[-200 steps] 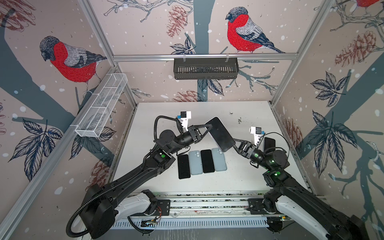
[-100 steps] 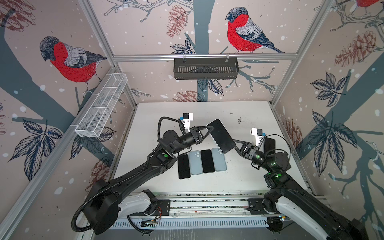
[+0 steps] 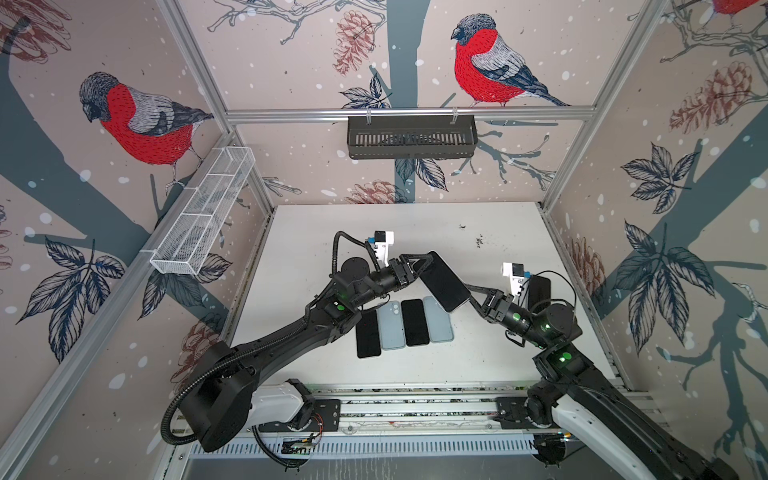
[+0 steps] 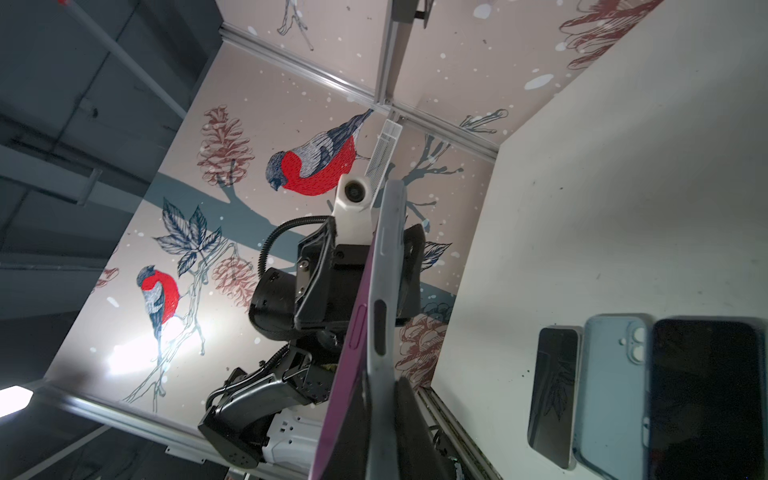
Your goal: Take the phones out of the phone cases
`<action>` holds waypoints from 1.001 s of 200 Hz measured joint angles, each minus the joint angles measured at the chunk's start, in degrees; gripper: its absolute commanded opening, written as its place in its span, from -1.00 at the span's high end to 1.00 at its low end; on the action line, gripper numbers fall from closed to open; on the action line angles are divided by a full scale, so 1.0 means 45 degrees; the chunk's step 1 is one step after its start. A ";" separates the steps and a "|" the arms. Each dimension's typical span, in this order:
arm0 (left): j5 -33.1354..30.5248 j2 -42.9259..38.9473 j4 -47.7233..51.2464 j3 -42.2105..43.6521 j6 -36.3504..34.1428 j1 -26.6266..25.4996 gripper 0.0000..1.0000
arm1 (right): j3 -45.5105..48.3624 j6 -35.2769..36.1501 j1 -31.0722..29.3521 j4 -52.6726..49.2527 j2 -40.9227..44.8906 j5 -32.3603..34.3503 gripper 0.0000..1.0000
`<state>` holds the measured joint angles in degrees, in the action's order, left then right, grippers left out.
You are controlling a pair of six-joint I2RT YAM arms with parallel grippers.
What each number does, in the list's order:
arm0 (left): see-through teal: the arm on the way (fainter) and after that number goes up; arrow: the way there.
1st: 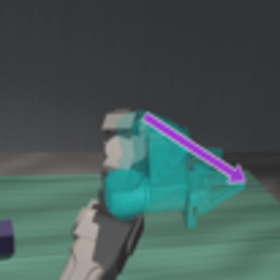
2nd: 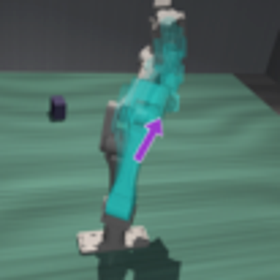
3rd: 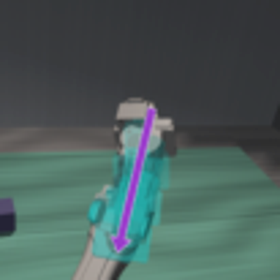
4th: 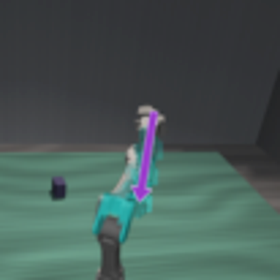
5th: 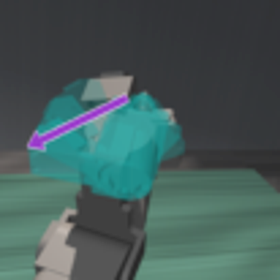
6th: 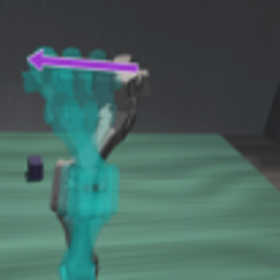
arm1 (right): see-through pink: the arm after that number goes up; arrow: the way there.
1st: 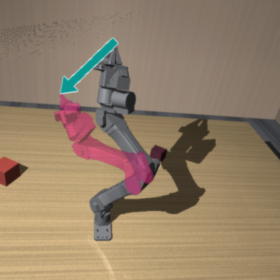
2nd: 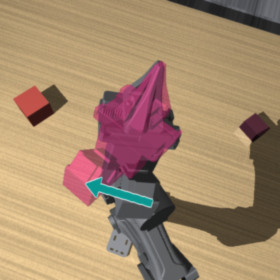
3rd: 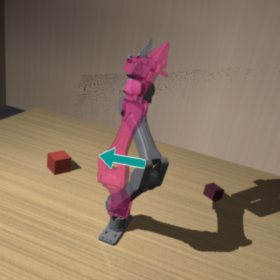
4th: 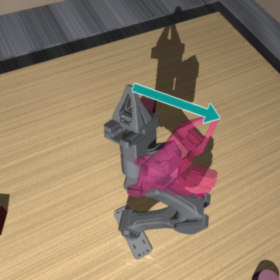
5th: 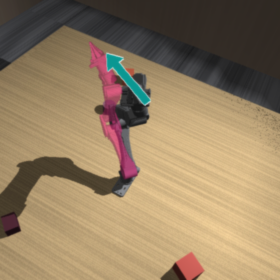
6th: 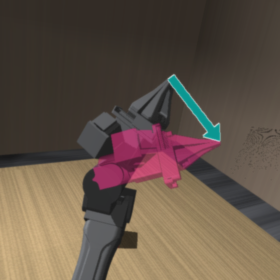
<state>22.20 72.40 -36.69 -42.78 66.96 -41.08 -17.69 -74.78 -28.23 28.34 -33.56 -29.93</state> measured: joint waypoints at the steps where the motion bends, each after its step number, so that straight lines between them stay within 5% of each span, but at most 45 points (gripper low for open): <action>1: -0.0024 -0.0019 0.0073 -0.0015 -0.0044 0.0000 -0.35 | 0.0005 0.0000 0.0019 -0.0024 0.0005 0.0010 1.00; 46: -0.2001 -0.1515 0.2851 -0.0962 -0.2535 -0.0248 -0.51 | 0.0121 -0.0005 0.1146 -0.1525 0.0495 0.0612 1.00; 85: -0.4260 -0.1705 0.5484 -0.2599 -0.5765 -0.2302 -0.59 | 0.0199 0.0034 0.1700 -0.2691 0.0602 0.1054 1.00; 119: -0.6339 -0.0107 0.7728 -0.4702 -0.9063 -0.4935 -0.58 | 0.0194 0.0155 0.1802 -0.3245 0.0593 0.1243 1.00; 144: -0.7771 0.1564 0.9253 -0.6154 -1.0807 -0.6402 -0.40 | 0.0175 0.0296 0.1831 -0.3555 0.0597 0.1316 1.00; 200: -0.9481 0.3978 1.1463 -0.8145 -1.2619 -0.7043 -0.22 | 0.0175 0.0330 0.1860 -0.3643 0.0724 0.1311 1.00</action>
<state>-20.47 90.30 14.90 -79.44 10.17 -72.77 -16.91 -73.30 -19.86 11.94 -30.30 -24.03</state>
